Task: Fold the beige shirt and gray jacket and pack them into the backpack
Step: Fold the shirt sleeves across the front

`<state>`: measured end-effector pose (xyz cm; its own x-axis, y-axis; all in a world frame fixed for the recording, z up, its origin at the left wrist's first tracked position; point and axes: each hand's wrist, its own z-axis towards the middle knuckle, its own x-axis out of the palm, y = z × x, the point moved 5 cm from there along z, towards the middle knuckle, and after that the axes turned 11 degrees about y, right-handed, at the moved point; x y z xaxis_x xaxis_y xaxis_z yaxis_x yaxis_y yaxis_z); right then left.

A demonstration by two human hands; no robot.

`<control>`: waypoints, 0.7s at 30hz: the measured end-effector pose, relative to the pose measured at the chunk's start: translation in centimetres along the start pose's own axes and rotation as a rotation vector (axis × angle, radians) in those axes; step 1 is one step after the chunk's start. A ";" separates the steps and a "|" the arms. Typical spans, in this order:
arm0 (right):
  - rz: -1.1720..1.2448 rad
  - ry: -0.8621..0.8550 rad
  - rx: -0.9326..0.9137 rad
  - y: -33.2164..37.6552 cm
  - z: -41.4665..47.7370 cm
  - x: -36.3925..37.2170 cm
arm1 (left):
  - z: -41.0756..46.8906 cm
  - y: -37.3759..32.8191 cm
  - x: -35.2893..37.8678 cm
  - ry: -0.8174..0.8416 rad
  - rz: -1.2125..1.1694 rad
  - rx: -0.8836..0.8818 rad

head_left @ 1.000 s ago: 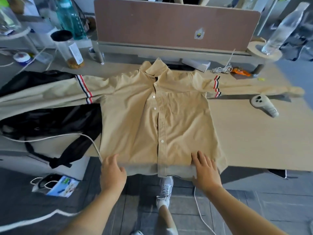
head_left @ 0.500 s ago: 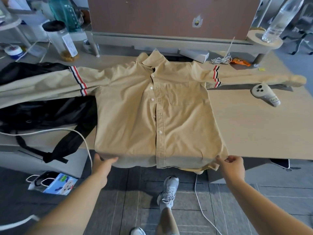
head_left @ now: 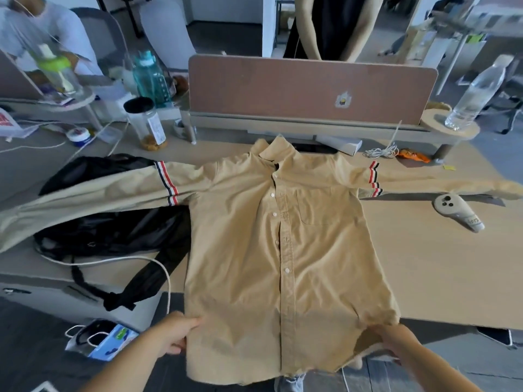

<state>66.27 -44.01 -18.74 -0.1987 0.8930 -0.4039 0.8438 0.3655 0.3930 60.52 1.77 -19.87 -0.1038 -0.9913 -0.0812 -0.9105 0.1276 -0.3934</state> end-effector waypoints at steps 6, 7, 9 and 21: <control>-0.478 -0.073 -0.164 10.3 -5.4 2.4 | -5.2 -6.7 -3.8 -0.178 -0.082 0.238; -0.510 -0.070 -0.243 13.0 -7.6 3.6 | -6.3 -7.7 -4.7 -0.211 -0.134 0.298; -0.651 -0.037 -0.373 17.6 -9.9 6.4 | -8.1 -9.6 -6.4 -0.248 -0.239 0.399; -1.069 0.279 -1.006 31.4 -18.1 32.6 | -10.1 -6.5 -23.2 -0.402 -0.910 0.559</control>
<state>77.27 1.30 -4.59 -0.6690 0.0712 -0.7398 -0.4231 0.7819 0.4578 64.78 23.64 -6.15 0.7311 -0.6539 0.1946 -0.2664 -0.5362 -0.8009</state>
